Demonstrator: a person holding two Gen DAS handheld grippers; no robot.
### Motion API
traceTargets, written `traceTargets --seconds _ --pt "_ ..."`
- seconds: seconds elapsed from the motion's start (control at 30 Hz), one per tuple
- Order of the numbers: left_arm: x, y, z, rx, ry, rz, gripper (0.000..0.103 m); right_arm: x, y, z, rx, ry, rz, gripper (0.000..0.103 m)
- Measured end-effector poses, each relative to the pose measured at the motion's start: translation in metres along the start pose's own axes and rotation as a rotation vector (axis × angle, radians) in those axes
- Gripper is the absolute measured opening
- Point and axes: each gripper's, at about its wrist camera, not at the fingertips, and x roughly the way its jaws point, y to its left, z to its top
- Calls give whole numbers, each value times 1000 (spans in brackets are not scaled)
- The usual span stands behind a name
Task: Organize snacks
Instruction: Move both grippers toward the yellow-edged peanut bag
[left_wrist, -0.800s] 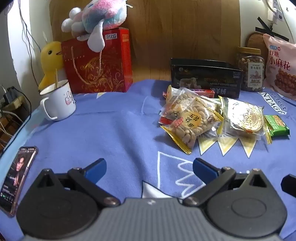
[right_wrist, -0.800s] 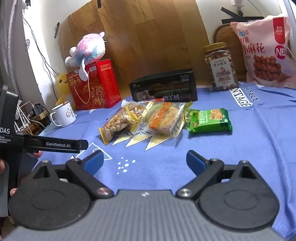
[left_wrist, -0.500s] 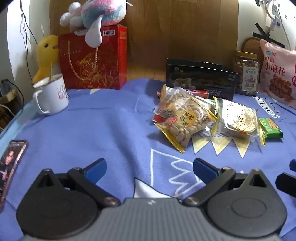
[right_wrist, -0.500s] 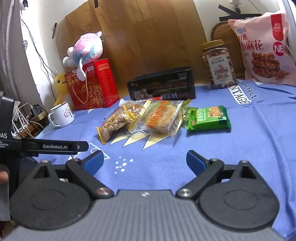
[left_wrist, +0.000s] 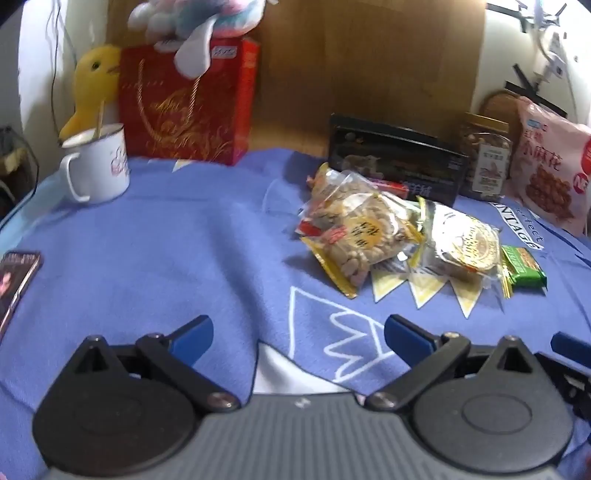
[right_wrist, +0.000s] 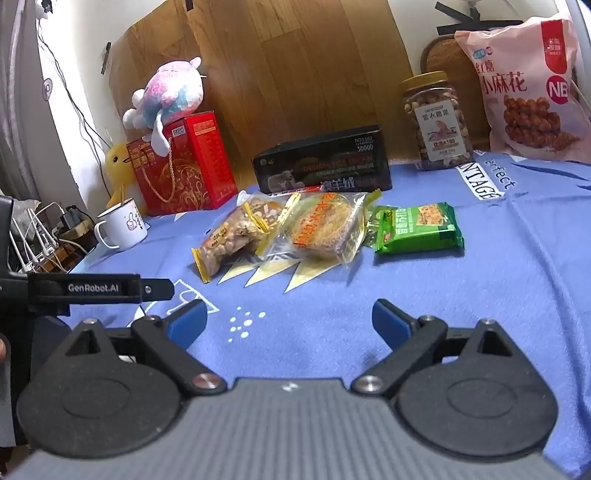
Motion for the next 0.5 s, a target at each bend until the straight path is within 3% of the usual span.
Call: traceTargets --seconds 0.13,0.27,0.4,0.5 --pt "-3 6 -2 9 -53 23 100 0 1 -2 -3 3 4 98" --pt "-8 17 2 2 -101 0 100 2 5 -1 -18 5 10 95" --pt "-6 28 14 15 -104 -6 92 8 6 16 -73 12 45 78" --pt "1 40 25 -51 -70 -103 86 21 4 42 -78 19 94 64"
